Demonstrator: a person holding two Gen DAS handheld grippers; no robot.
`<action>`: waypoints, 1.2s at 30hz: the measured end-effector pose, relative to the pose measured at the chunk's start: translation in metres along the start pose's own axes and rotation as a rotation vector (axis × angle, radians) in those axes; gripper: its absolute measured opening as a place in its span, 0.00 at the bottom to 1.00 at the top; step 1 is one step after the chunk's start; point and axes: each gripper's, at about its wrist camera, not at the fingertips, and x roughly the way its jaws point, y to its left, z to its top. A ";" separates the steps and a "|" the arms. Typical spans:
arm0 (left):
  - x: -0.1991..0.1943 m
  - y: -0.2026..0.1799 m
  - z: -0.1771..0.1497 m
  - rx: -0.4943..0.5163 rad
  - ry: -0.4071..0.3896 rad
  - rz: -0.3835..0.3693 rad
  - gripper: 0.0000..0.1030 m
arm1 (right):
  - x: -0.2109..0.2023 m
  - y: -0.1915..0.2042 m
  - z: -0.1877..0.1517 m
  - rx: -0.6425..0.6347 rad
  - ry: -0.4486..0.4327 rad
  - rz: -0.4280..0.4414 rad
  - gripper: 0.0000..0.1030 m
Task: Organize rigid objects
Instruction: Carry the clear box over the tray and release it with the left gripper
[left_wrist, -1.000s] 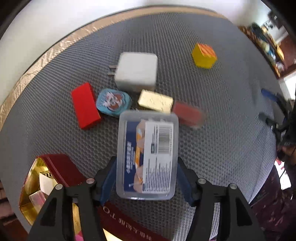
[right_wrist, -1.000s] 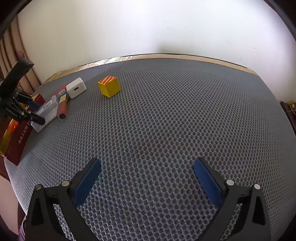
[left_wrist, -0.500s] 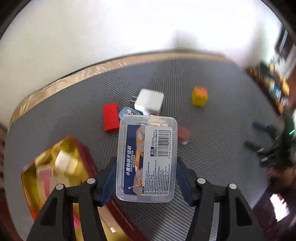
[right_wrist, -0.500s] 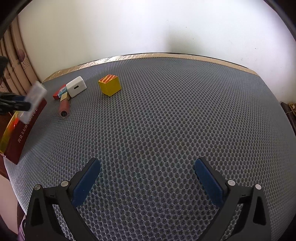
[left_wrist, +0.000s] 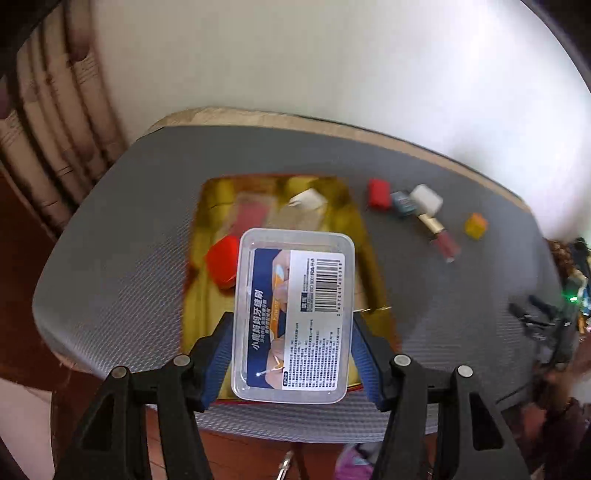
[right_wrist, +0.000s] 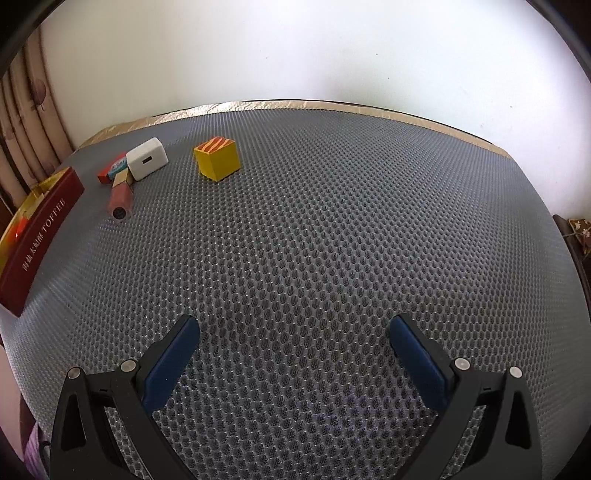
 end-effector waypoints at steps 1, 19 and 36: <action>0.005 0.005 -0.002 -0.012 0.003 0.010 0.60 | 0.001 0.001 0.001 -0.003 0.001 -0.003 0.99; 0.058 0.020 -0.023 -0.051 0.006 0.076 0.60 | 0.005 0.008 0.003 -0.021 0.011 -0.025 1.00; 0.068 0.008 -0.026 0.001 0.011 0.161 0.60 | 0.005 0.009 0.002 -0.021 0.010 -0.026 1.00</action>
